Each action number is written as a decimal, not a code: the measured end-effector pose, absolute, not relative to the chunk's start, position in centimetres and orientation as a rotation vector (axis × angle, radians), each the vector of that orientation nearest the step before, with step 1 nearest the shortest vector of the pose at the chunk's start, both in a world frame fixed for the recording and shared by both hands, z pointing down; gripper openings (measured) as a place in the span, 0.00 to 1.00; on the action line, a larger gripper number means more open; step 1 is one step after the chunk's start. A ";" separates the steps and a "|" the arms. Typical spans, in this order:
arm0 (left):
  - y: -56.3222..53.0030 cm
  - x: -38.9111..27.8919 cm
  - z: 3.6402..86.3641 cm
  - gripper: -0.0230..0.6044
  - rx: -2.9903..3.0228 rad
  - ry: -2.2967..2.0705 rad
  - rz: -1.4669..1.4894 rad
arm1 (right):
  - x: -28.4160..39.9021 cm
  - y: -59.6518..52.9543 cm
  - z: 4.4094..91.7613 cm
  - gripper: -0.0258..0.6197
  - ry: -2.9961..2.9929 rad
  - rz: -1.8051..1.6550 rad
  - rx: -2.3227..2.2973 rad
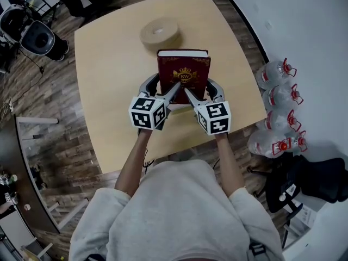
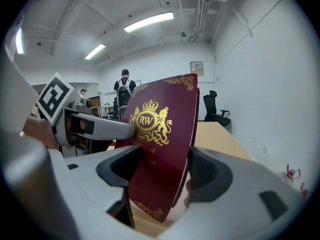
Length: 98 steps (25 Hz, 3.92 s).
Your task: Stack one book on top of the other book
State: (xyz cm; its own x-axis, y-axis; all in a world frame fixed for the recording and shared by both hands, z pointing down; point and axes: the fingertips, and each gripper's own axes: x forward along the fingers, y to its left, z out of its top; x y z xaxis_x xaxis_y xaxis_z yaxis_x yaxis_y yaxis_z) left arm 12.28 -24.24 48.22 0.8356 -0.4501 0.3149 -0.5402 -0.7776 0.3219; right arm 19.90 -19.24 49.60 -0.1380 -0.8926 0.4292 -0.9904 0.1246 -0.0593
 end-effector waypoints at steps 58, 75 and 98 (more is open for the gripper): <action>-28.2 13.2 62.8 0.58 2.269 -0.758 0.523 | 20.9 -23.2 63.1 0.51 -2.060 1.050 1.630; -29.3 13.2 65.6 0.59 2.183 -0.778 0.538 | 21.1 -24.2 65.2 0.51 -2.020 1.156 1.606; -29.7 13.1 65.3 0.59 2.234 -0.763 0.589 | 21.7 -24.6 65.1 0.52 -2.019 1.131 1.659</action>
State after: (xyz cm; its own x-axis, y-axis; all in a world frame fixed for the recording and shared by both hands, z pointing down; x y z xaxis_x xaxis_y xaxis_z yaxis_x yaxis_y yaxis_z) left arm 13.14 -29.74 65.30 0.7237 -0.3492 0.5953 -0.6644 -0.5860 0.4639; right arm 21.68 -24.61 65.05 -0.2928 -0.6935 0.6583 -0.9236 0.0269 -0.3825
